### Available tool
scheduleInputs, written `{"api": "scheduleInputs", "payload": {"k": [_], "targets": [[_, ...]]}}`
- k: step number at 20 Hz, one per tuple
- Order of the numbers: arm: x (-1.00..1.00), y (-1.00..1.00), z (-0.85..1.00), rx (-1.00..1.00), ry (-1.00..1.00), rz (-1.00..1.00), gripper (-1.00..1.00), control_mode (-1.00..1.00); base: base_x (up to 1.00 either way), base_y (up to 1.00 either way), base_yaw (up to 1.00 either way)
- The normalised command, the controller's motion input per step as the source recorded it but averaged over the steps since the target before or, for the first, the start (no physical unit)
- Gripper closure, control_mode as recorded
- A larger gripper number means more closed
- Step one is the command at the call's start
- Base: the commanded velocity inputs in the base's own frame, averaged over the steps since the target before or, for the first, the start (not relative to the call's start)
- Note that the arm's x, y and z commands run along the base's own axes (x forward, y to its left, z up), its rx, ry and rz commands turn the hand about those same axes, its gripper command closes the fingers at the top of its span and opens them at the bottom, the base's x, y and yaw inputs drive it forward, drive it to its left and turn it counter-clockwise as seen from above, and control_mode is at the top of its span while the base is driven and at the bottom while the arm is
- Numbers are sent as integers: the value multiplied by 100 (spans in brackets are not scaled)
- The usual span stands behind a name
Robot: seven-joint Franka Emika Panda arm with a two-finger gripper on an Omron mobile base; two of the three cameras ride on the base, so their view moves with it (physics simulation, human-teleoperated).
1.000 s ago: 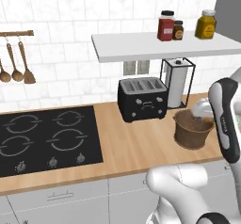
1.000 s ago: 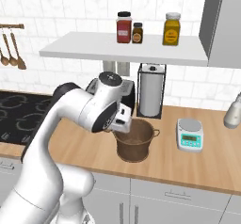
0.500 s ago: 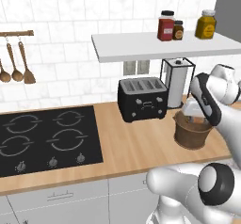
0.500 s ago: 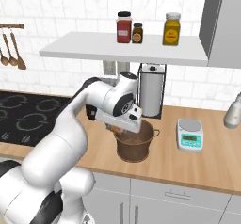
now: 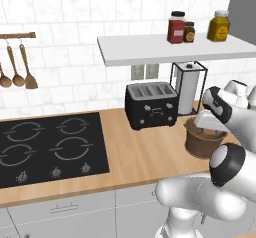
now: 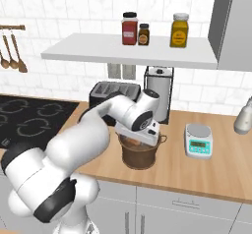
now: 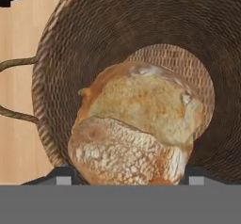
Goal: Open the cabinet, pick up the bread from the cabinet and place it in the basket. Then move the basket to the dining counter.
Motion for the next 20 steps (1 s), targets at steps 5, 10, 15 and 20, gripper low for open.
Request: {"api": "scheduleInputs", "payload": {"k": [5,10,15,20], "targets": [[39,-2,-7,2,1,0,100,-100,0,0,0],[34,-22,-50,1,8,0,100,-100,0,0,0],[32,-17,-49,0,0,0,100,-100,0,0,0],[2,0,-20,0,0,0,-100,-100,0,0,0]]}}
